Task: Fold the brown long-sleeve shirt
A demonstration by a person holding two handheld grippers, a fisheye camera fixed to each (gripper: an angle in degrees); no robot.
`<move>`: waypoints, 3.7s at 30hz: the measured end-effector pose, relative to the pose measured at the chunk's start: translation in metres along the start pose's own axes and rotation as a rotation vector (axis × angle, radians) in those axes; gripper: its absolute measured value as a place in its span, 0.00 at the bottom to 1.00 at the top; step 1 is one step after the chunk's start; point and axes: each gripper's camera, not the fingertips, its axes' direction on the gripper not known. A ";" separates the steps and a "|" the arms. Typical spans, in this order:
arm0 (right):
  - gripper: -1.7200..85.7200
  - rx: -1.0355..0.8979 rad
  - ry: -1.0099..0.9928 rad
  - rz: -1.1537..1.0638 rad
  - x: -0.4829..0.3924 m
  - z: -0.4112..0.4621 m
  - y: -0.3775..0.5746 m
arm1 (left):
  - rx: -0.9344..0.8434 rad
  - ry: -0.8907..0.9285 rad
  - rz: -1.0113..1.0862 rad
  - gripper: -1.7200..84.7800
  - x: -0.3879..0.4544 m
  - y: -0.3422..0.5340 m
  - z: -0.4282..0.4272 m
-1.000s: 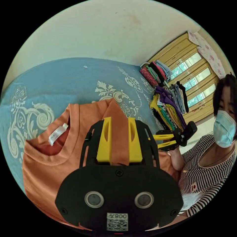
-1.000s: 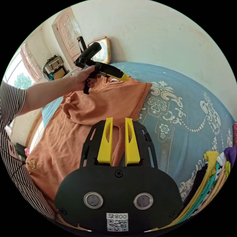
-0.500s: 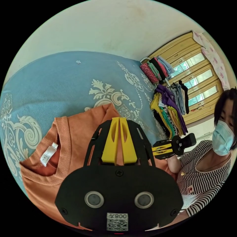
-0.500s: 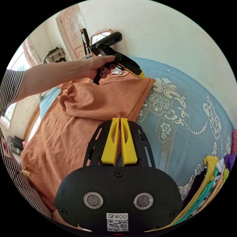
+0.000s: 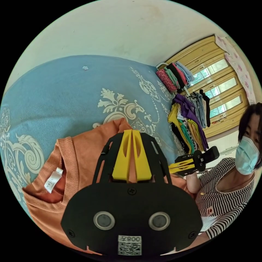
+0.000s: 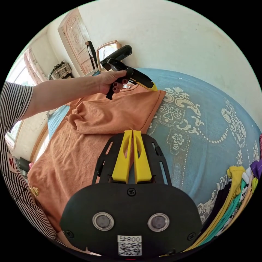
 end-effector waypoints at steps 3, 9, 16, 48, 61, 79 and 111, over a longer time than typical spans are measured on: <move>0.02 0.036 0.002 0.025 0.009 -0.004 0.009 | 0.022 0.012 0.042 0.04 0.012 -0.017 0.002; 0.02 0.063 -0.027 0.073 0.024 0.004 0.024 | -0.039 -0.116 0.072 0.09 0.021 -0.035 0.009; 0.02 0.062 -0.037 0.081 0.029 0.019 0.032 | -0.059 -0.007 -0.020 0.04 0.003 -0.039 0.026; 0.02 -0.055 -0.075 0.184 0.042 0.087 0.015 | -0.110 -0.104 0.137 0.02 0.060 -0.004 0.093; 0.02 0.046 -0.070 0.261 0.035 0.073 0.008 | -0.055 -0.213 0.120 0.02 0.065 0.022 0.091; 0.02 -0.030 -0.099 0.206 -0.007 0.111 -0.029 | -0.034 -0.355 -0.168 0.02 0.075 0.232 -0.003; 0.02 -0.035 -0.445 -0.201 -0.139 0.150 -0.143 | 0.216 -0.347 -0.403 0.02 0.045 0.449 -0.094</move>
